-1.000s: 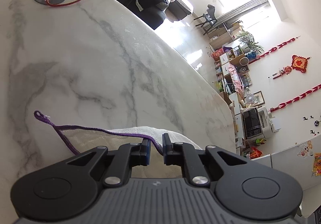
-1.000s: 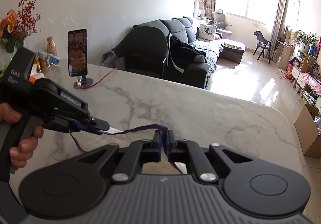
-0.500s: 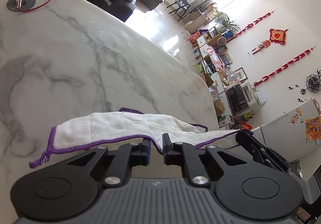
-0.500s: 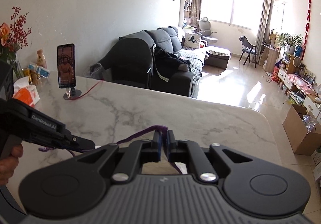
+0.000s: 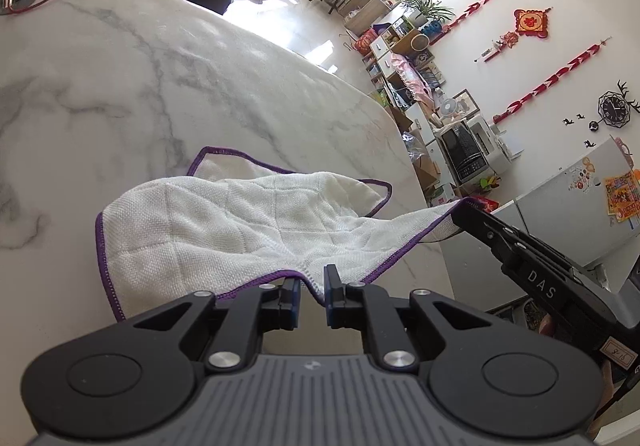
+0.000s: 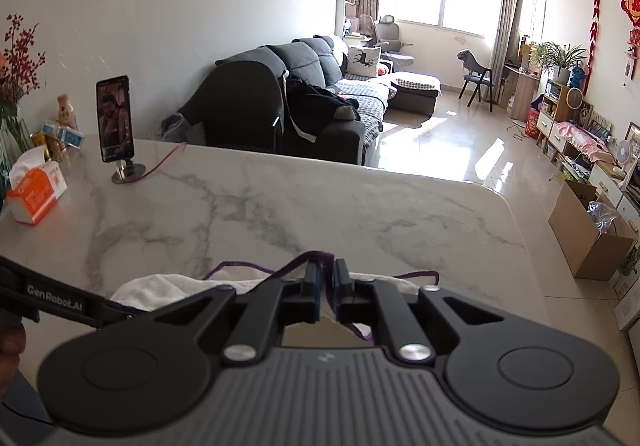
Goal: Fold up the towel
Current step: 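Lift and stretch the towel with both grippers, laying it flat, then open both grippers and release the towel hem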
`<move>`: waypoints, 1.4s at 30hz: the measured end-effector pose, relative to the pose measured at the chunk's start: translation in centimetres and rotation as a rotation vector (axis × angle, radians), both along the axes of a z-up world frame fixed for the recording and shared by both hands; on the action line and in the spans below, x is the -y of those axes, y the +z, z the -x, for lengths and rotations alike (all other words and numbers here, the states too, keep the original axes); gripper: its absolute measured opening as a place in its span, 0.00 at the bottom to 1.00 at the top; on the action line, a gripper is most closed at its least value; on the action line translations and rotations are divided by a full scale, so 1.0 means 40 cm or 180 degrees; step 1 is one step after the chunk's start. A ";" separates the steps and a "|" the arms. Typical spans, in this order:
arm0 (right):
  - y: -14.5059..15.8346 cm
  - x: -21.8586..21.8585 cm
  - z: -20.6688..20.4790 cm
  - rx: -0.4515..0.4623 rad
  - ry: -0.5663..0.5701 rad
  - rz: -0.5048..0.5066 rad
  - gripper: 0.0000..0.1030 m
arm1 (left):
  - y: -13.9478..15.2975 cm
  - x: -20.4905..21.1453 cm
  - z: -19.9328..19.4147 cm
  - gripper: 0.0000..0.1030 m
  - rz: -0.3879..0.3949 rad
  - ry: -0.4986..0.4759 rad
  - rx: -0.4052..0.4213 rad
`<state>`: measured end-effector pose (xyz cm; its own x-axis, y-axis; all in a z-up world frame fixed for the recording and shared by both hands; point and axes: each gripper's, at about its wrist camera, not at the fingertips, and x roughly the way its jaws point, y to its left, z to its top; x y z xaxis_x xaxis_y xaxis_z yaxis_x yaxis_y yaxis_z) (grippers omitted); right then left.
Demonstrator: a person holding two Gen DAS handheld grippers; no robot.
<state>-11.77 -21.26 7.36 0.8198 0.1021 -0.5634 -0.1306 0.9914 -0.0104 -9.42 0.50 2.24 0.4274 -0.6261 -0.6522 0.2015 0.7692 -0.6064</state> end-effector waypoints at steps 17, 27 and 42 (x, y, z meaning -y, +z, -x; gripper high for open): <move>-0.053 0.039 0.085 -0.0106 -0.0121 0.0044 0.08 | -0.077 0.075 0.068 0.11 -0.0076 -0.0264 -0.0106; -0.097 0.077 0.114 -0.0259 -0.0251 0.0028 0.09 | -0.109 0.115 0.092 0.12 -0.0208 -0.0488 -0.0125; -0.101 0.131 0.118 -0.0244 -0.0508 0.0093 0.86 | -0.084 0.140 0.056 0.73 -0.0283 -0.0536 0.0053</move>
<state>-16.48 -26.50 3.33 0.7789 -0.0434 -0.6257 0.0270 0.9990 -0.0357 -11.67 -5.11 -1.12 0.3327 -0.6300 -0.7017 0.3415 0.7741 -0.5331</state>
